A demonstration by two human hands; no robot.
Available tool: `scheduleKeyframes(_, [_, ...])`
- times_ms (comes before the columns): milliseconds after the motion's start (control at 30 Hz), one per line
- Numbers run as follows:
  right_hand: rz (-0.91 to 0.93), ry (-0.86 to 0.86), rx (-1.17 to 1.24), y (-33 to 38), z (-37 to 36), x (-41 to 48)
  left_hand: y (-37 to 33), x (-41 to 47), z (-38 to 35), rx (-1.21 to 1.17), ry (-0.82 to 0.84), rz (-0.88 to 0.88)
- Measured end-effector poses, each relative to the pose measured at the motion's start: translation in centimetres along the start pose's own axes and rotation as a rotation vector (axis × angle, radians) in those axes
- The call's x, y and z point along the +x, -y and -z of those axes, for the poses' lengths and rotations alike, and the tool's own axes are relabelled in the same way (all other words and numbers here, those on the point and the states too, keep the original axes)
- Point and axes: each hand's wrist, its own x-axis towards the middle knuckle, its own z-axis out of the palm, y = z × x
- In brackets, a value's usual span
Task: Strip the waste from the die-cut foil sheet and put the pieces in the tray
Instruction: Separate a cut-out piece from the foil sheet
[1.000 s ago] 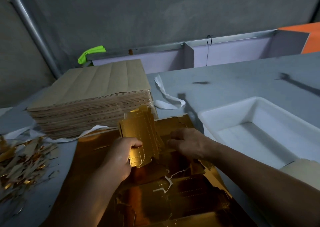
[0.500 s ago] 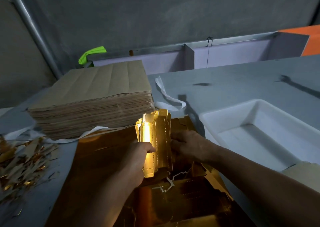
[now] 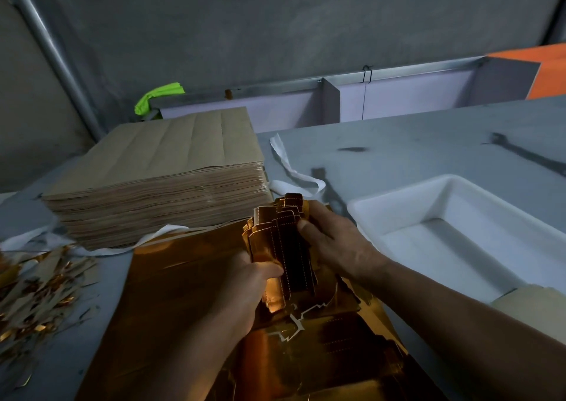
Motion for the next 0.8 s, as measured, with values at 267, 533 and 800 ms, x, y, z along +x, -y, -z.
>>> scheduleKeyframes(267, [-0.086, 0.102, 0.028, -0.6, -0.2, 0.3, -0.1, -0.1, -0.3, 0.019, -0.04, 0.035])
scheduleKeyframes(533, [-0.145, 0.179, 0.01, -1.0, -0.6, 0.6, 0.0, -0.2, -1.4, 0.068, -0.036, 0.104])
scheduleKeyframes(800, [-0.199, 0.19, -0.01, -1.2, -0.5, 0.7, 0.2, -0.6, -1.0, -0.074, -0.01, 0.001])
